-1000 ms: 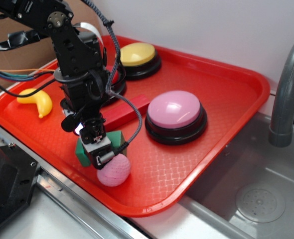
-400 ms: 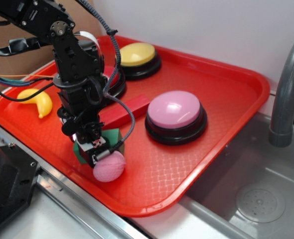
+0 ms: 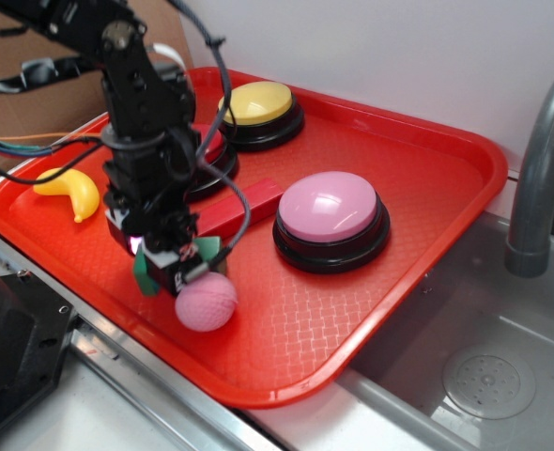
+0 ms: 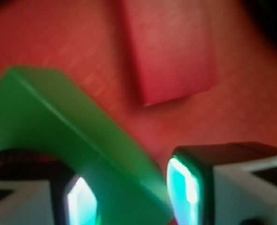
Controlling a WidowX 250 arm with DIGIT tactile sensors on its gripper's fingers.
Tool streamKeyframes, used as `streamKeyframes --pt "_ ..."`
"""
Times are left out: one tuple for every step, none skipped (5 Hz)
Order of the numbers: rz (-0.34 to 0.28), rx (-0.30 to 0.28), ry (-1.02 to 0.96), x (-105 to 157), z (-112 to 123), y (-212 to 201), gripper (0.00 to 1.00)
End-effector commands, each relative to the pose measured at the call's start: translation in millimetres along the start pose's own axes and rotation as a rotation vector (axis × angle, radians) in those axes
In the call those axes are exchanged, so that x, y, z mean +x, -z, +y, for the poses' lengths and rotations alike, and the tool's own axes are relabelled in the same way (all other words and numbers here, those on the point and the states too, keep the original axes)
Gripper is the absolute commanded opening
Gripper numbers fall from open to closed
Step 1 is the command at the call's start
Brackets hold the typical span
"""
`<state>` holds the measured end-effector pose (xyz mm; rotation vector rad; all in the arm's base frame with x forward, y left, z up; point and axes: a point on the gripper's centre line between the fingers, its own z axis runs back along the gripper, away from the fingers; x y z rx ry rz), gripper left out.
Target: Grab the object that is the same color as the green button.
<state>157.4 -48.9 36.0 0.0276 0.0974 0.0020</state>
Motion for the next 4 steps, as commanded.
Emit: streamKeyframes --pt "-0.082 -0.072 -0.179 17 4 -86 0.00" --pt "-0.116 -0.095 -0.290 24 23 -128 0.00" --pt "-0.178 -0.182 -0.392 32 38 -148 0.00" --pt "-0.078 -0.085 -0.347 40 29 -141 0.00"
